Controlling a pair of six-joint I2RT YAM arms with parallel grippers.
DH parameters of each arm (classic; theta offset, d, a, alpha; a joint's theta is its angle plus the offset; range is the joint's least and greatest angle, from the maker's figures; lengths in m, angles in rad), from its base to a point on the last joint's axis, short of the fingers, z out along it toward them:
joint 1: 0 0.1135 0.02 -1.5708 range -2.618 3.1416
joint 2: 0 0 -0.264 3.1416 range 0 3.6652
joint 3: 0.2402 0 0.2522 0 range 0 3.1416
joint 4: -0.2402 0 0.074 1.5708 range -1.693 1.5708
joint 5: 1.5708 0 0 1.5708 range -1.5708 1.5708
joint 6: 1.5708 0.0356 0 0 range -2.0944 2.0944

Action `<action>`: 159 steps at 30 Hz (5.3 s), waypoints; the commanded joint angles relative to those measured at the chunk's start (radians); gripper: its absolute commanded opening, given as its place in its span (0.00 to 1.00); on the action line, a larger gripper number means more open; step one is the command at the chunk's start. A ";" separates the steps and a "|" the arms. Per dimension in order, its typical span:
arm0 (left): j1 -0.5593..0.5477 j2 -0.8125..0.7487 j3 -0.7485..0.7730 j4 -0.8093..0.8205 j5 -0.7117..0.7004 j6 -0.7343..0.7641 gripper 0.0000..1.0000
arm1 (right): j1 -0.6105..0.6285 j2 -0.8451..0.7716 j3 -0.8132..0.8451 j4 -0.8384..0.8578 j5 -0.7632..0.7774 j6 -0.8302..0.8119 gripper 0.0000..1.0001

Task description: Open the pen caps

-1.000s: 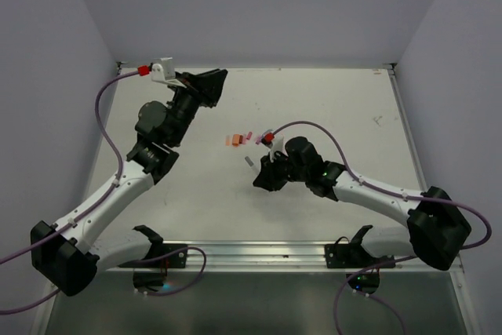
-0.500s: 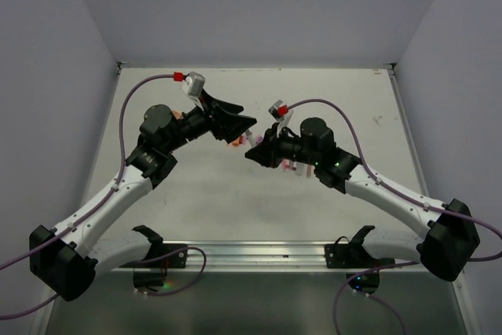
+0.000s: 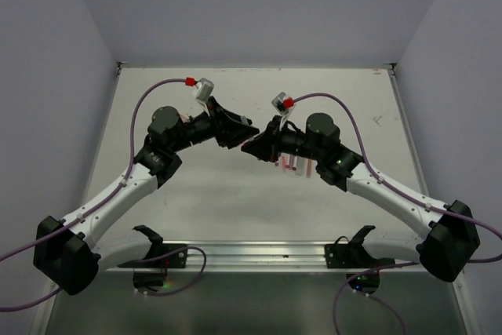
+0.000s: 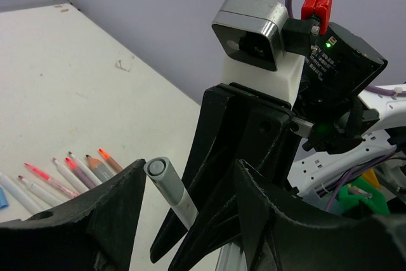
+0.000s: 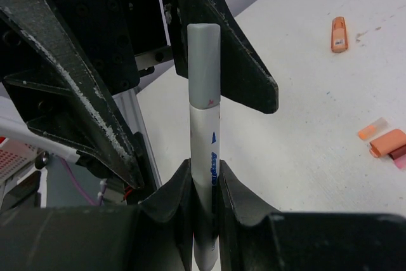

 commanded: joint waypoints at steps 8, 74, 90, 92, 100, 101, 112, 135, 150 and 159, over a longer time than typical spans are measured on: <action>0.007 -0.005 -0.037 0.162 0.005 -0.086 0.53 | -0.007 0.007 0.032 0.081 -0.055 0.029 0.00; 0.010 -0.037 0.234 0.309 -0.410 0.165 0.00 | -0.004 0.071 -0.311 0.146 -0.265 -0.019 0.00; 0.047 0.286 0.376 -0.590 -0.602 0.274 0.05 | -0.333 0.003 -0.169 -0.424 0.454 -0.025 0.00; 0.068 0.346 0.386 -0.650 -0.602 0.287 0.07 | -0.392 0.032 -0.165 -0.444 0.468 0.004 0.00; 0.127 0.618 0.463 -0.765 -0.602 0.296 0.13 | -0.462 0.187 -0.135 -0.421 0.448 0.015 0.00; 0.130 0.657 0.468 -0.757 -0.602 0.296 0.13 | -0.465 0.206 -0.141 -0.407 0.447 0.016 0.00; 0.142 0.820 0.520 -0.753 -0.628 0.287 0.18 | -0.484 0.293 -0.141 -0.384 0.442 0.004 0.02; 0.182 0.690 0.498 -0.796 -0.677 0.176 0.56 | -0.487 0.094 -0.129 -0.436 0.439 0.026 0.54; 0.441 0.665 0.539 -0.791 -0.861 0.006 0.87 | -0.485 -0.136 -0.112 -0.390 0.335 0.003 0.94; 0.484 0.872 0.690 -0.791 -0.851 -0.016 0.79 | -0.485 -0.136 -0.147 -0.339 0.278 0.006 0.96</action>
